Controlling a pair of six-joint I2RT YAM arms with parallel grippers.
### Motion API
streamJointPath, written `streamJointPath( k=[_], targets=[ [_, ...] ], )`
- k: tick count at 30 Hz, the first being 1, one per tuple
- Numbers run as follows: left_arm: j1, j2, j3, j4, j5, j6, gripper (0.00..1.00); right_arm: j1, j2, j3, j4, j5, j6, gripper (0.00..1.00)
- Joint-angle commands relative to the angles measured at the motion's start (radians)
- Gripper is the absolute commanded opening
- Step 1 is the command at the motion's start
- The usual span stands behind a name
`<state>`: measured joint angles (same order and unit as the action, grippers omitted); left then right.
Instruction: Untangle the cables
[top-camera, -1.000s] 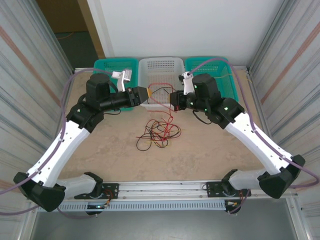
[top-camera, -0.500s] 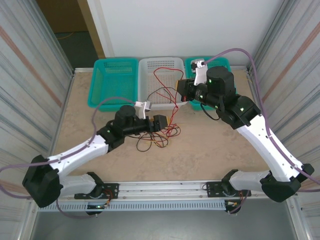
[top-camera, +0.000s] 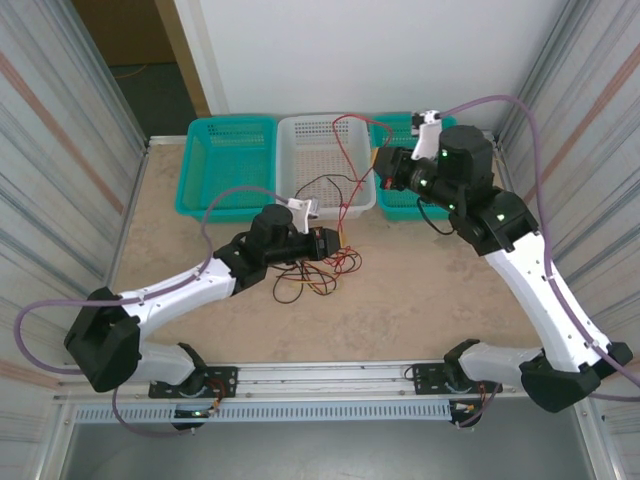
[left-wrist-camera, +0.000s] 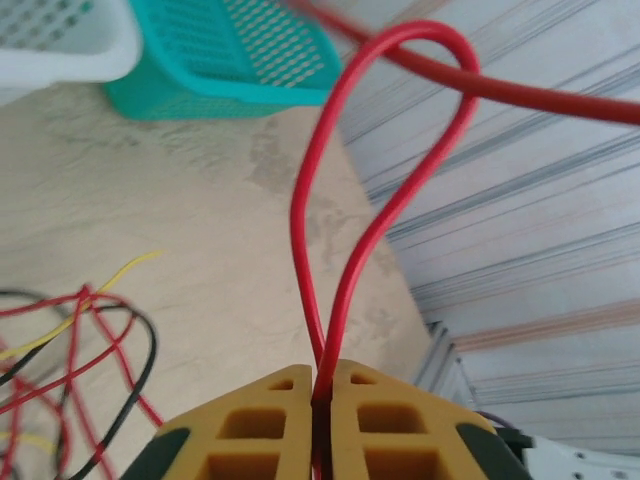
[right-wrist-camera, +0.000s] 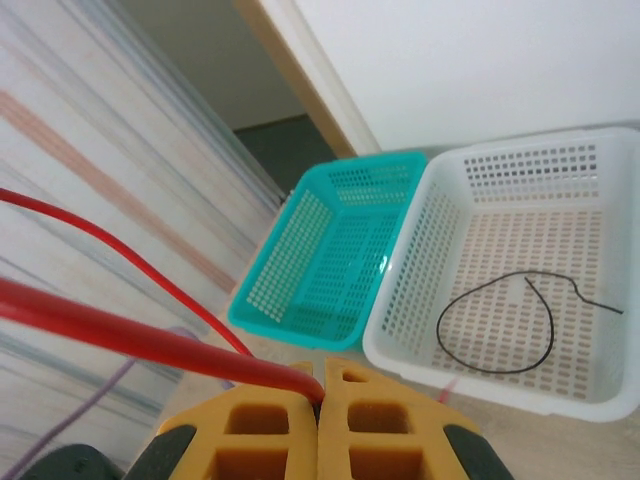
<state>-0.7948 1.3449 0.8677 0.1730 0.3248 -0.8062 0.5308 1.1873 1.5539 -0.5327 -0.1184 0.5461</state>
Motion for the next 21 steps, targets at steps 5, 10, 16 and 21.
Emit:
streamJointPath(
  k=[5,10,16,21],
  targets=[
    [0.039,0.056,-0.002,-0.213,-0.109,-0.036,0.0,-0.144,-0.094,0.018,0.026,-0.135,0.088,0.0],
    [0.056,0.09,-0.002,-0.249,-0.068,-0.064,0.31,-0.176,-0.11,0.007,-0.015,-0.164,0.086,0.0],
    [0.112,-0.092,0.14,-0.384,-0.075,0.039,0.64,-0.17,-0.078,-0.053,-0.071,-0.2,0.074,0.0],
    [0.144,-0.164,0.327,-0.426,0.037,0.167,0.67,-0.131,-0.03,-0.1,-0.075,-0.266,0.084,0.0]
  ],
)
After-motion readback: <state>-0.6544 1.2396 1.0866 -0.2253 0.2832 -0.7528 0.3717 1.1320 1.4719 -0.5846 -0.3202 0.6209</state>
